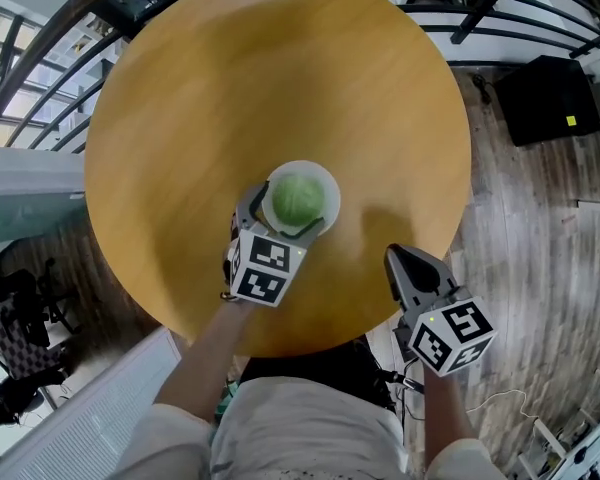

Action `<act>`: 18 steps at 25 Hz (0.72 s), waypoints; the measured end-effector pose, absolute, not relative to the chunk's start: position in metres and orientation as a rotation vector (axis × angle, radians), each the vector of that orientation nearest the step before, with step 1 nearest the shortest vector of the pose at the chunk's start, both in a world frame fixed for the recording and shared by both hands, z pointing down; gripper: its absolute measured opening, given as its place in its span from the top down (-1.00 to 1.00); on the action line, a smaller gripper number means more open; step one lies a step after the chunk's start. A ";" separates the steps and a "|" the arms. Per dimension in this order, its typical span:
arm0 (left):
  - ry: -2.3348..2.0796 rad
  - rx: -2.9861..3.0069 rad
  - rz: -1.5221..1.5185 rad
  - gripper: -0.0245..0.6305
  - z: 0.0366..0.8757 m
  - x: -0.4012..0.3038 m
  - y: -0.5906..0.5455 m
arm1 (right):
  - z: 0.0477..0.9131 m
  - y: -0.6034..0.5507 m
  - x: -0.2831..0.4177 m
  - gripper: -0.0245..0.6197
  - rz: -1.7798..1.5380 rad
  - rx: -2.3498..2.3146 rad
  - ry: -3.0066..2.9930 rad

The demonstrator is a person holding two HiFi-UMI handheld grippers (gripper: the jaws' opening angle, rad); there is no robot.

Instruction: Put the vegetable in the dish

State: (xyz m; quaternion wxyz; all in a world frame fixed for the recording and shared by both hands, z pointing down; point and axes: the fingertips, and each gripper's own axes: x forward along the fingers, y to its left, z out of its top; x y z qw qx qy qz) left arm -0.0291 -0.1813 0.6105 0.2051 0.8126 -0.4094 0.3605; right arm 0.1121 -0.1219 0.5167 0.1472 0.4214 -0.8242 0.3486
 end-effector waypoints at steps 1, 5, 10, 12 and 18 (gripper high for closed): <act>-1.137 2.269 1.002 -0.56 0.603 -0.031 -0.175 | 0.512 -0.120 0.110 0.85 0.992 1.211 -2.379; -1.092 2.273 0.929 -0.56 0.567 -0.034 -0.150 | 0.488 -0.115 0.105 0.85 0.946 1.211 -2.404; -1.160 2.244 0.751 -0.13 0.513 -0.054 -0.120 | 0.455 -0.102 0.097 0.85 0.885 1.220 -2.424; -1.181 2.240 0.701 -0.02 0.494 -0.064 -0.107 | 0.445 -0.096 0.092 0.85 0.860 1.223 -2.426; -1.290 2.240 0.654 0.46 0.451 -0.087 -0.058 | 0.420 -0.063 0.077 0.84 0.799 1.208 -2.452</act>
